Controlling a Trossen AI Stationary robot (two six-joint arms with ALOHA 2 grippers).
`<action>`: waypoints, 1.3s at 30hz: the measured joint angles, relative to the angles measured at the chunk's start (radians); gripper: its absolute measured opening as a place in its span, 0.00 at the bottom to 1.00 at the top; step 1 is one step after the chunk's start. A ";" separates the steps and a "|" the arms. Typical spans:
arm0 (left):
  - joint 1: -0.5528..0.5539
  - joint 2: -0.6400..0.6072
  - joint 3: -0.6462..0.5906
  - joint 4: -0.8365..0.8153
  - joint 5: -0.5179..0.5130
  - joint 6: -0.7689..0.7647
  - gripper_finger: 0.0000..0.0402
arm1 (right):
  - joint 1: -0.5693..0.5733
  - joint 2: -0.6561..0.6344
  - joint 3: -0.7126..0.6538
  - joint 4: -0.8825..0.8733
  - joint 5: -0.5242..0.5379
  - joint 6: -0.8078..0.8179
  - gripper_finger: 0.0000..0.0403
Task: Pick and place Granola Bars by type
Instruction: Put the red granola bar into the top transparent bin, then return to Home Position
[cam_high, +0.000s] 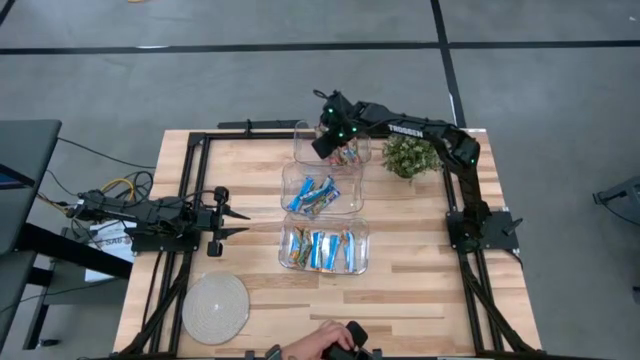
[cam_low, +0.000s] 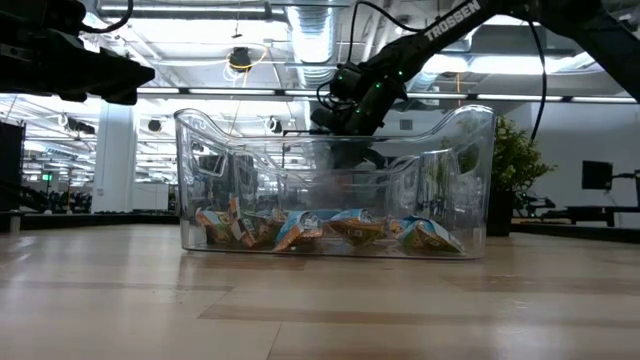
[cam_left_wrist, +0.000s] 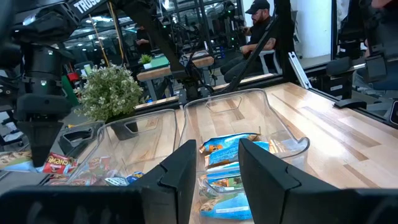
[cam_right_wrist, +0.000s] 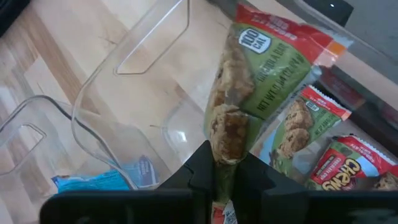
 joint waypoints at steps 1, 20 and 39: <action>0.000 0.000 0.000 0.000 0.000 0.000 0.28 | -0.001 0.000 0.000 -0.001 0.000 0.000 0.09; 0.000 0.000 0.000 0.000 0.000 0.000 0.28 | -0.001 0.000 0.000 -0.001 -0.004 0.000 0.22; 0.000 0.000 0.000 0.000 0.000 0.000 0.28 | 0.083 -0.136 0.000 -0.004 -0.003 -0.062 0.22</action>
